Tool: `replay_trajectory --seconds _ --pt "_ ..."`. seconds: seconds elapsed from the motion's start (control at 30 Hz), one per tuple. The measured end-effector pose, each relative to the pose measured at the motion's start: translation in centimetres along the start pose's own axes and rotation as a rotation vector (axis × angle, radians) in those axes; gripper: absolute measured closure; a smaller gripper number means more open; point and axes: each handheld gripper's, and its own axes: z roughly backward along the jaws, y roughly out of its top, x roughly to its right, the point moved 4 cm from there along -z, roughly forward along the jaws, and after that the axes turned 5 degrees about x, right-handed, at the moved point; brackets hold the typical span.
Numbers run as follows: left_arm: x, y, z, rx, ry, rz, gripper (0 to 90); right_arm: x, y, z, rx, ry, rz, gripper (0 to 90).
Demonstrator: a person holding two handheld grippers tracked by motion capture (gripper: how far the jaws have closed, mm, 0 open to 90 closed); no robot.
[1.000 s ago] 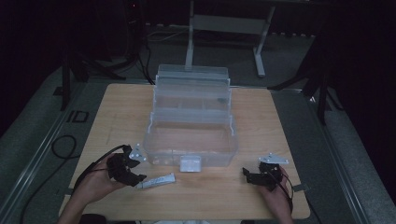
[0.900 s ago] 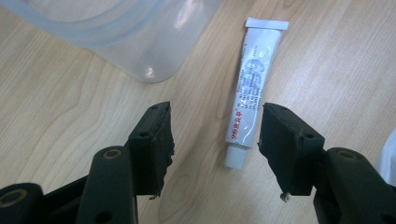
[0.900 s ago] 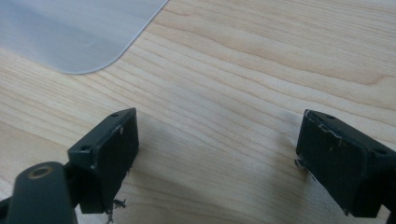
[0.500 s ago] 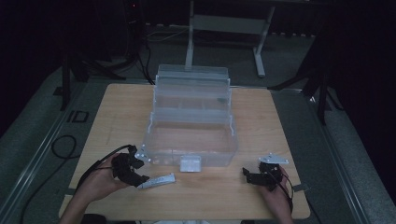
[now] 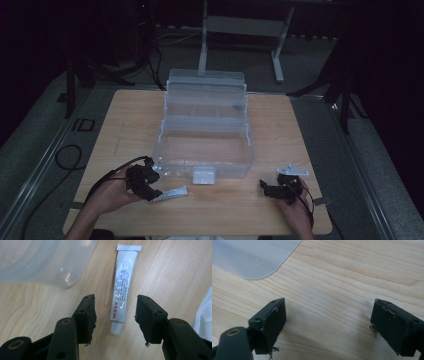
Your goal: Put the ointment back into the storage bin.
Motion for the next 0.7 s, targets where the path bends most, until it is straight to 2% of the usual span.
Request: replay_trajectory --seconds 0.2,0.7 --pt "0.3 0.4 -0.8 -0.041 -0.043 -0.015 52.8 0.0 0.0 0.0 0.0 0.0 0.0 12.8" --pt "0.5 0.5 -2.5 -0.135 -0.068 -0.019 50.1 0.0 0.0 0.0 0.0 0.0 0.0 12.8"
